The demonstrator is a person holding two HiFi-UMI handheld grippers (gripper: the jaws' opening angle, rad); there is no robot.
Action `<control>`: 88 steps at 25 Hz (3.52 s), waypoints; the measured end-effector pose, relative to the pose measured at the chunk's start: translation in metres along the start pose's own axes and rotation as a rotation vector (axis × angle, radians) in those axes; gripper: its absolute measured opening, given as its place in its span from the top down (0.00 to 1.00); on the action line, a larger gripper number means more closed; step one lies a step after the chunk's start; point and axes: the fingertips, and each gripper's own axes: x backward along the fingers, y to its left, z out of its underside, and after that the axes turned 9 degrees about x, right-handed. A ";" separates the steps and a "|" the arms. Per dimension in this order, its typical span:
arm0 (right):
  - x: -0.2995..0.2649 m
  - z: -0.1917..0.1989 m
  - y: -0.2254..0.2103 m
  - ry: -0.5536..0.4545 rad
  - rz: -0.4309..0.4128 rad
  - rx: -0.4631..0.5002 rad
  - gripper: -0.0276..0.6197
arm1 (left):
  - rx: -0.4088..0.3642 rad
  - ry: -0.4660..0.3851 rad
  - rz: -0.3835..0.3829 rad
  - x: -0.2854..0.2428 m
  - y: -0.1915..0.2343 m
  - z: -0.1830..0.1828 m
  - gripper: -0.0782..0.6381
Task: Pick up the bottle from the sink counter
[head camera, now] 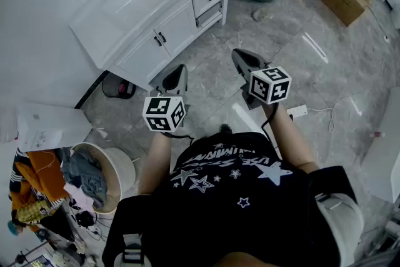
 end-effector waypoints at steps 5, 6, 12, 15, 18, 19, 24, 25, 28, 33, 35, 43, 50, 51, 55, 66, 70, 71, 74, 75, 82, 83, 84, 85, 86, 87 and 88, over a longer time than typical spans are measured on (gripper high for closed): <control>-0.004 -0.004 -0.014 0.002 -0.003 0.001 0.95 | 0.019 0.003 -0.014 -0.014 -0.001 -0.003 0.88; -0.005 -0.004 -0.016 0.004 -0.006 0.000 0.95 | 0.020 0.005 -0.016 -0.016 -0.002 -0.002 0.88; -0.008 -0.004 -0.032 0.007 -0.023 -0.007 0.95 | 0.028 0.008 -0.036 -0.029 -0.006 -0.002 0.88; -0.010 -0.005 -0.043 0.003 -0.023 -0.019 0.95 | 0.029 0.013 -0.045 -0.038 -0.009 -0.001 0.88; -0.011 -0.005 -0.055 -0.011 -0.024 -0.031 0.95 | 0.036 0.011 -0.055 -0.050 -0.010 0.001 0.88; -0.011 -0.005 -0.060 -0.015 -0.022 -0.035 0.95 | 0.043 0.007 -0.058 -0.054 -0.010 0.001 0.88; -0.013 0.001 -0.080 -0.009 -0.017 -0.041 0.95 | 0.070 0.004 -0.069 -0.072 0.000 -0.001 0.88; -0.015 0.003 -0.086 -0.002 -0.014 -0.046 0.95 | 0.073 0.006 -0.072 -0.077 0.003 -0.003 0.88; -0.022 0.007 -0.102 0.014 0.001 -0.061 0.95 | 0.073 0.007 -0.074 -0.093 0.011 -0.008 0.88; -0.051 0.004 -0.129 0.019 0.027 -0.056 0.95 | 0.065 0.010 -0.056 -0.133 0.030 -0.017 0.88; -0.070 -0.003 -0.143 0.018 0.038 -0.051 0.95 | 0.065 0.007 -0.045 -0.155 0.042 -0.025 0.88; -0.169 -0.042 -0.212 0.039 0.097 -0.031 0.95 | 0.088 0.013 0.001 -0.269 0.114 -0.073 0.88; -0.276 -0.101 -0.283 0.054 0.139 -0.029 0.95 | 0.100 0.018 0.044 -0.380 0.181 -0.139 0.88; -0.293 -0.110 -0.291 0.051 0.138 -0.027 0.95 | 0.104 0.016 0.045 -0.394 0.190 -0.148 0.88; -0.346 -0.135 -0.316 0.046 0.140 -0.024 0.95 | 0.118 0.023 0.056 -0.442 0.221 -0.170 0.88; -0.406 -0.150 -0.373 0.072 0.154 -0.039 0.95 | 0.123 0.075 0.064 -0.519 0.252 -0.184 0.88; -0.427 -0.156 -0.390 0.076 0.109 -0.033 0.95 | 0.131 0.066 0.037 -0.539 0.253 -0.188 0.88; -0.436 -0.159 -0.395 0.080 0.087 -0.028 0.95 | 0.130 0.058 0.020 -0.545 0.256 -0.191 0.88; -0.469 -0.173 -0.412 0.091 0.012 -0.003 0.95 | 0.132 0.013 -0.015 -0.568 0.264 -0.205 0.88; -0.479 -0.177 -0.419 0.091 -0.006 0.003 0.95 | 0.133 0.000 -0.011 -0.577 0.265 -0.209 0.88; -0.531 -0.200 -0.461 0.106 -0.138 0.029 0.95 | 0.168 -0.002 -0.048 -0.630 0.264 -0.215 0.64; -0.538 -0.201 -0.466 0.110 -0.155 0.031 0.95 | 0.170 0.000 -0.053 -0.637 0.264 -0.214 0.59; -0.545 -0.203 -0.472 0.115 -0.170 0.032 0.95 | 0.170 -0.004 -0.059 -0.645 0.264 -0.214 0.55; -0.551 -0.204 -0.477 0.121 -0.183 0.032 0.95 | 0.167 -0.015 -0.069 -0.652 0.265 -0.214 0.50; -0.556 -0.205 -0.483 0.127 -0.195 0.033 0.95 | 0.160 -0.030 -0.085 -0.659 0.266 -0.216 0.45; -0.561 -0.205 -0.488 0.134 -0.206 0.034 0.95 | 0.150 -0.042 -0.106 -0.666 0.268 -0.217 0.43; -0.566 -0.205 -0.493 0.140 -0.217 0.035 0.95 | 0.140 -0.044 -0.128 -0.672 0.270 -0.216 0.40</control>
